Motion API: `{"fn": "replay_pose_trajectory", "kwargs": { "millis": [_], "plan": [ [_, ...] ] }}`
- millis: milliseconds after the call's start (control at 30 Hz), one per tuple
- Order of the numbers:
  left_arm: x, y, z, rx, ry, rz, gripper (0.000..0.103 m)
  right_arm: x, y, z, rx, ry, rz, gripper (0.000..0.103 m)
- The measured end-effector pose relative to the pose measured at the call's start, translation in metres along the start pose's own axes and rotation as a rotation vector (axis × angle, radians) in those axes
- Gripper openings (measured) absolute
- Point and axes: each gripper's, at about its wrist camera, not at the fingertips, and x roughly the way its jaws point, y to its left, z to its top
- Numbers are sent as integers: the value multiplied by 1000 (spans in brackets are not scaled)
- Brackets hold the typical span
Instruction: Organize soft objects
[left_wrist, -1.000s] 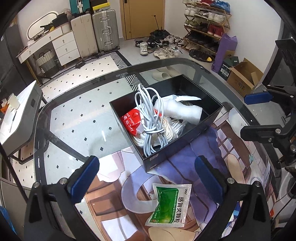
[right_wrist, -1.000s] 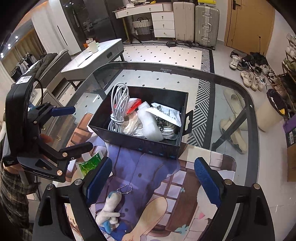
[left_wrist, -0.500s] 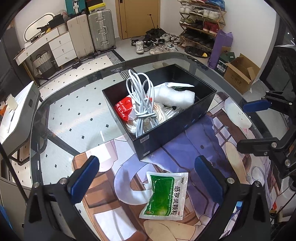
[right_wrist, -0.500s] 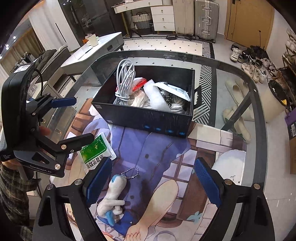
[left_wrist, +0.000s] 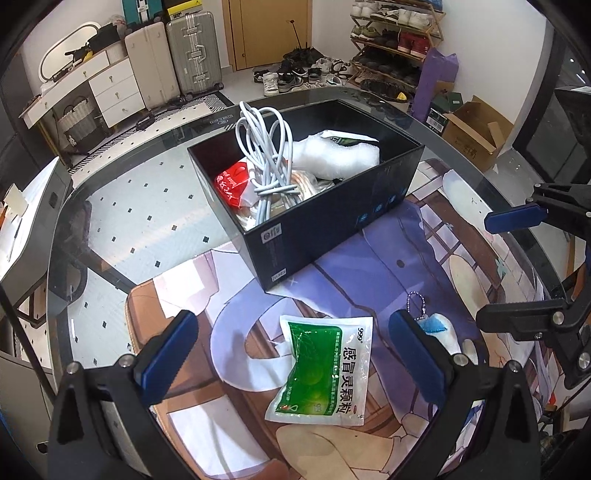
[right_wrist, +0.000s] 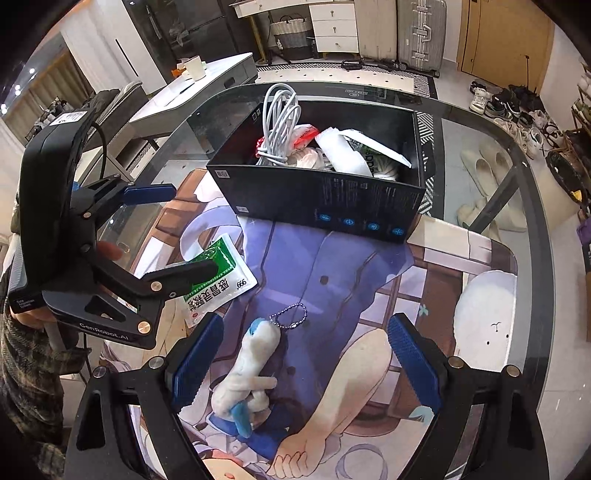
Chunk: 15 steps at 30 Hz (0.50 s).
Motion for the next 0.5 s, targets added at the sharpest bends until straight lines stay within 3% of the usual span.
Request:
{"fn": "replay_pose_trajectory", "kwargs": {
  "millis": [500],
  "plan": [
    [11, -8, -14, 18, 34, -13, 103, 14, 21, -21, -14, 41, 42, 92]
  ]
}}
